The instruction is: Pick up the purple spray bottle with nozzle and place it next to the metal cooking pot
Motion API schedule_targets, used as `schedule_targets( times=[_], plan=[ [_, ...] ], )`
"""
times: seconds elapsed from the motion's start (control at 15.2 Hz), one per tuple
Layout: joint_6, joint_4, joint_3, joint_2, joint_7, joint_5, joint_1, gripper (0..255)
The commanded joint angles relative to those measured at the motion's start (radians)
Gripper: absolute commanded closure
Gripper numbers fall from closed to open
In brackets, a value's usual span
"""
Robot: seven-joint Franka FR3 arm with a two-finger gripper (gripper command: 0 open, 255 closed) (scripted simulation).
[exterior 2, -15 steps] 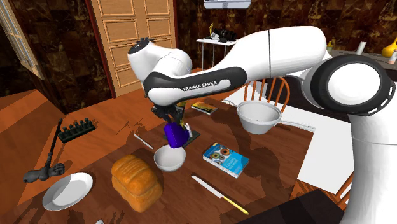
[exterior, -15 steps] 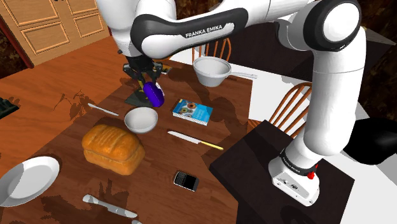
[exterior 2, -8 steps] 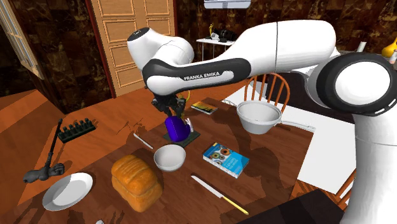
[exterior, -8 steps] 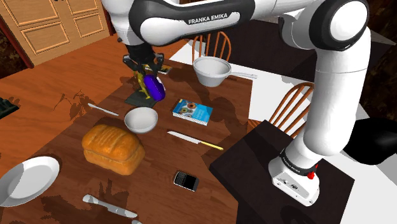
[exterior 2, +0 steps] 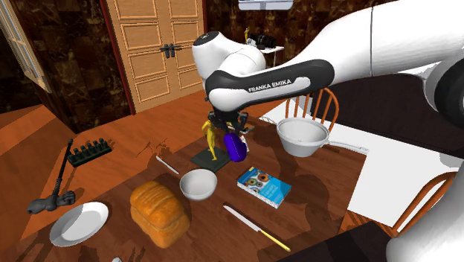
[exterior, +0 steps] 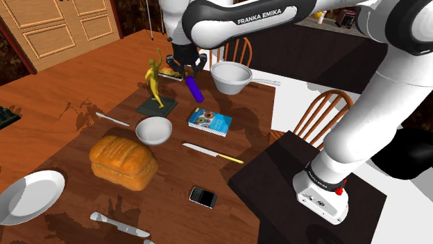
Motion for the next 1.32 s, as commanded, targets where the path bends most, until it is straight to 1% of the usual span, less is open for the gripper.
schedule_targets(
  times=[0.0,0.13,0.26,0.53,0.86,1.25],
  plan=[
    [0.048,-0.077,-0.013,-0.087,-0.066,0.065,-0.051,255],
    [0.093,-0.15,-0.043,-0.169,-0.139,0.127,-0.084,255],
    [0.131,-0.216,-0.082,-0.243,-0.211,0.18,-0.104,255],
    [0.191,-0.332,-0.175,-0.361,-0.345,0.258,-0.119,255],
    [0.247,-0.447,-0.292,-0.465,-0.495,0.31,-0.129,255],
    [0.302,-0.548,-0.426,-0.545,-0.66,0.33,-0.151,255]
  ],
)
